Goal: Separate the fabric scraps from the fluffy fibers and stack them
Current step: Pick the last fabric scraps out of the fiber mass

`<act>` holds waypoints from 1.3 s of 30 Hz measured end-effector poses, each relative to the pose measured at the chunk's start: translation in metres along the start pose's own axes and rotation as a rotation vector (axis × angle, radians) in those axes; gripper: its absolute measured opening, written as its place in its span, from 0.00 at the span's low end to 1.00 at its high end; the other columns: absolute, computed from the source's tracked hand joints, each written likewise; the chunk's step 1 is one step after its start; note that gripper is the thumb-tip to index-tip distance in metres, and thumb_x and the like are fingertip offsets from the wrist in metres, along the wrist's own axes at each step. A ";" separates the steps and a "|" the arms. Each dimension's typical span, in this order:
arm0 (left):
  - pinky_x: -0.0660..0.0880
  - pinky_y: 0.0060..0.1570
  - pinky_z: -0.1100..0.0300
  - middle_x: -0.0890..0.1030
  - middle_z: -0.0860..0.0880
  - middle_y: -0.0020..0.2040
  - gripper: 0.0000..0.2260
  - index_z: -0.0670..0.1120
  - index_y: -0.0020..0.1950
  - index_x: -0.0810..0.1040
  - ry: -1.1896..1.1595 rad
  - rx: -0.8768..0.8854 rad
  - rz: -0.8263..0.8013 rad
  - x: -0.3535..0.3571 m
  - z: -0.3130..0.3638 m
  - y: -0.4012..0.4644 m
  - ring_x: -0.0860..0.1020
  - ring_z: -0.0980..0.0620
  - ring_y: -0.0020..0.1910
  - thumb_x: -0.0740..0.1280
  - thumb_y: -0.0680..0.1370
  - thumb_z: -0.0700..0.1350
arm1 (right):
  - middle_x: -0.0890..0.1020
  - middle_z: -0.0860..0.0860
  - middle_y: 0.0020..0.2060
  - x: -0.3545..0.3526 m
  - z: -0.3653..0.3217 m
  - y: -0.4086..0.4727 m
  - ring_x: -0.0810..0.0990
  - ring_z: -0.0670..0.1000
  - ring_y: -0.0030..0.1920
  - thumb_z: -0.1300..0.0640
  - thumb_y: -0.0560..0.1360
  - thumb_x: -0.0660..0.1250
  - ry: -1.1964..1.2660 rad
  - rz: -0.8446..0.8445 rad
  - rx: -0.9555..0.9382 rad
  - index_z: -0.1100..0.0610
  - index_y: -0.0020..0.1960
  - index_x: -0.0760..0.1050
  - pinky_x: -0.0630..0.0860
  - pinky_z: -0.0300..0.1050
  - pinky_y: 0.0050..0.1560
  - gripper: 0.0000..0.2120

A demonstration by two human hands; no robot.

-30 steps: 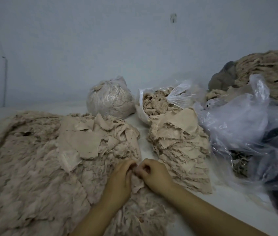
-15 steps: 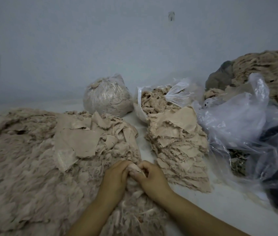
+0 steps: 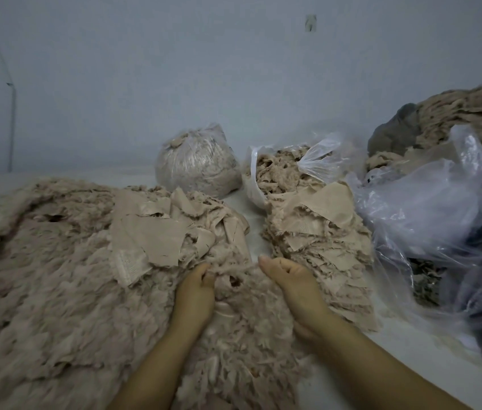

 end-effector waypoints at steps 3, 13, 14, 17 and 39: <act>0.70 0.64 0.49 0.78 0.45 0.61 0.15 0.42 0.65 0.75 -0.110 -0.007 -0.066 0.000 0.001 -0.005 0.76 0.46 0.60 0.57 0.81 0.38 | 0.83 0.56 0.35 -0.011 0.004 0.000 0.82 0.53 0.36 0.57 0.65 0.77 -0.151 -0.060 0.120 0.59 0.37 0.79 0.79 0.44 0.39 0.08; 0.63 0.38 0.58 0.69 0.48 0.36 0.22 0.50 0.26 0.64 0.328 0.220 -0.150 0.012 0.011 -0.015 0.70 0.51 0.37 0.61 0.80 0.44 | 0.70 0.47 0.26 -0.045 -0.023 0.005 0.68 0.46 0.27 0.53 0.79 0.63 -0.041 0.325 -0.145 0.53 0.32 0.68 0.67 0.38 0.29 0.17; 0.65 0.39 0.59 0.70 0.49 0.37 0.20 0.49 0.27 0.67 0.266 0.271 -0.143 0.012 0.016 -0.018 0.71 0.53 0.37 0.62 0.80 0.43 | 0.67 0.46 0.25 -0.047 -0.028 0.003 0.65 0.45 0.27 0.52 0.79 0.63 -0.115 0.334 -0.191 0.52 0.30 0.65 0.65 0.39 0.28 0.19; 0.70 0.47 0.68 0.77 0.54 0.45 0.08 0.50 0.41 0.81 0.044 0.430 -0.123 0.009 0.039 -0.031 0.76 0.61 0.46 0.65 0.78 0.48 | 0.65 0.44 0.25 -0.041 -0.038 -0.007 0.63 0.45 0.28 0.52 0.79 0.62 -0.305 0.359 -0.316 0.50 0.29 0.62 0.64 0.43 0.31 0.20; 0.81 0.38 0.52 0.82 0.35 0.50 0.20 0.34 0.49 0.83 -1.246 -0.487 -0.381 0.020 0.013 -0.036 0.83 0.41 0.46 0.57 0.79 0.46 | 0.78 0.51 0.32 0.000 -0.021 -0.022 0.75 0.45 0.32 0.29 0.65 0.59 -0.630 0.106 -0.157 0.62 0.41 0.78 0.71 0.41 0.35 0.34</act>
Point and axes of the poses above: each hand's wrist, its own y-axis towards the middle knuckle, its own x-axis out of the palm, z = x × y, the point moved 8 cm from there along y, towards the middle knuckle
